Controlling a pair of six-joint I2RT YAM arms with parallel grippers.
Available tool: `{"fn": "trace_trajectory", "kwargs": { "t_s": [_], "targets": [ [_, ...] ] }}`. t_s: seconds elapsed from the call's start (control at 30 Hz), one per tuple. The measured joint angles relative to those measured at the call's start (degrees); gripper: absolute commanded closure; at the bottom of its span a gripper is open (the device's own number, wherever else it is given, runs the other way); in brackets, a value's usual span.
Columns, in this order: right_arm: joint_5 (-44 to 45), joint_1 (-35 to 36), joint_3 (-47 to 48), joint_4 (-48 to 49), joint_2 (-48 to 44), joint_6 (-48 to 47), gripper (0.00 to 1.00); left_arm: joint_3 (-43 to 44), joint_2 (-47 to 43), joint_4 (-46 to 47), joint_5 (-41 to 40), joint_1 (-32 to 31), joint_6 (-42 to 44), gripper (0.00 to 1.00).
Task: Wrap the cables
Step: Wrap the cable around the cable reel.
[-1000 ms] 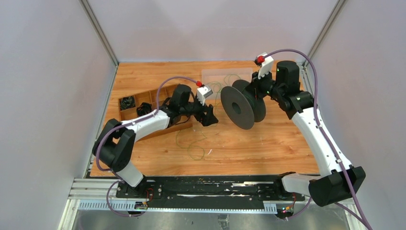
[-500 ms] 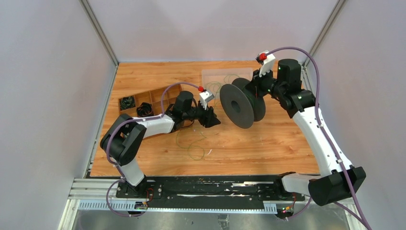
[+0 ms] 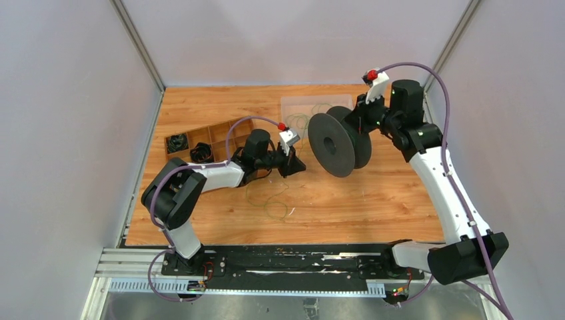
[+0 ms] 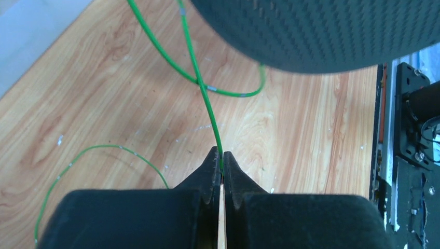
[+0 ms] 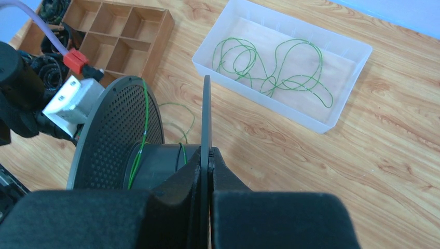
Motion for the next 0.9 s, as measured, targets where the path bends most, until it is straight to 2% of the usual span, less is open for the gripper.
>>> {"fn": "trace_trajectory", "kwargs": {
  "t_s": [0.4, 0.67, 0.9],
  "targets": [
    [-4.48, -4.96, 7.3, -2.43, 1.14, 6.51, 0.99, -1.9, 0.0, -4.61, 0.2, 0.02, 4.81, 1.0],
    [-3.06, -8.76, 9.73, -3.04, 1.46, 10.23, 0.99, -1.9, -0.02, -14.75, 0.55, -0.81, 13.79, 1.0],
    [3.04, -8.79, 11.23, -3.76, 2.34, 10.8, 0.99, -2.01, -2.51, -26.23, 0.22, -5.86, 24.5, 1.0]
  ]
}}
